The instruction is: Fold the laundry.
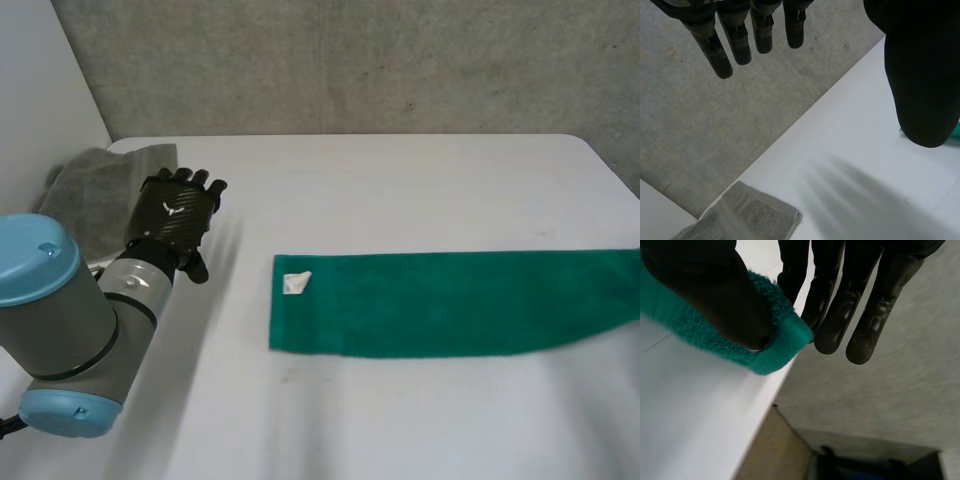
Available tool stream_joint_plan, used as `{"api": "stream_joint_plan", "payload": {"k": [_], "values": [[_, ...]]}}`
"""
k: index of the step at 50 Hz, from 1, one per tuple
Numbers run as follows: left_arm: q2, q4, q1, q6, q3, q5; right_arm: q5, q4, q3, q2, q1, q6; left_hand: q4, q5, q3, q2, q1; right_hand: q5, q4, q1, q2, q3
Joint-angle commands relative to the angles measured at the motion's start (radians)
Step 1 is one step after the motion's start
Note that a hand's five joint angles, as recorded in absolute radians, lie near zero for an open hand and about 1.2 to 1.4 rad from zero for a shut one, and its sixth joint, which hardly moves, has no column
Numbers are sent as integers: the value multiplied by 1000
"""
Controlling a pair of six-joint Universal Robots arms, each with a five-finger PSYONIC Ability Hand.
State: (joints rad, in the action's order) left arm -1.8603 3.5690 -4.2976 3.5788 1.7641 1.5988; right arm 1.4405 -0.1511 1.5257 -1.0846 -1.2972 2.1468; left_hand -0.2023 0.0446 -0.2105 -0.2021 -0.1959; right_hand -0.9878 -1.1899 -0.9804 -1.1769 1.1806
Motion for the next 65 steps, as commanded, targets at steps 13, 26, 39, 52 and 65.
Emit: {"api": "stream_joint_plan", "payload": {"k": [13,26,39,52,65], "values": [[36,-4,-4,-5,1,7,-256,-79,-44,-62,-881,251,12,-29,21,12,6,-234,-206,-416,-219,216],[3,-4,48,0,-35,0,-204,-19,-52,8,-892,405,18,-35,26,18,12,988,1015,806,1002,-1006],[-172,-27,226,5,-210,1,-132,131,211,-110,-545,524,24,-41,32,24,18,988,1015,806,1002,-1006],[-160,-73,236,2,-184,10,-62,27,219,-87,-421,381,18,-35,26,18,12,-234,-206,-416,-219,216],[13,-95,157,-8,-123,87,-41,-16,39,-74,-946,361,24,-41,32,24,18,-234,-206,-416,-219,216]]}}
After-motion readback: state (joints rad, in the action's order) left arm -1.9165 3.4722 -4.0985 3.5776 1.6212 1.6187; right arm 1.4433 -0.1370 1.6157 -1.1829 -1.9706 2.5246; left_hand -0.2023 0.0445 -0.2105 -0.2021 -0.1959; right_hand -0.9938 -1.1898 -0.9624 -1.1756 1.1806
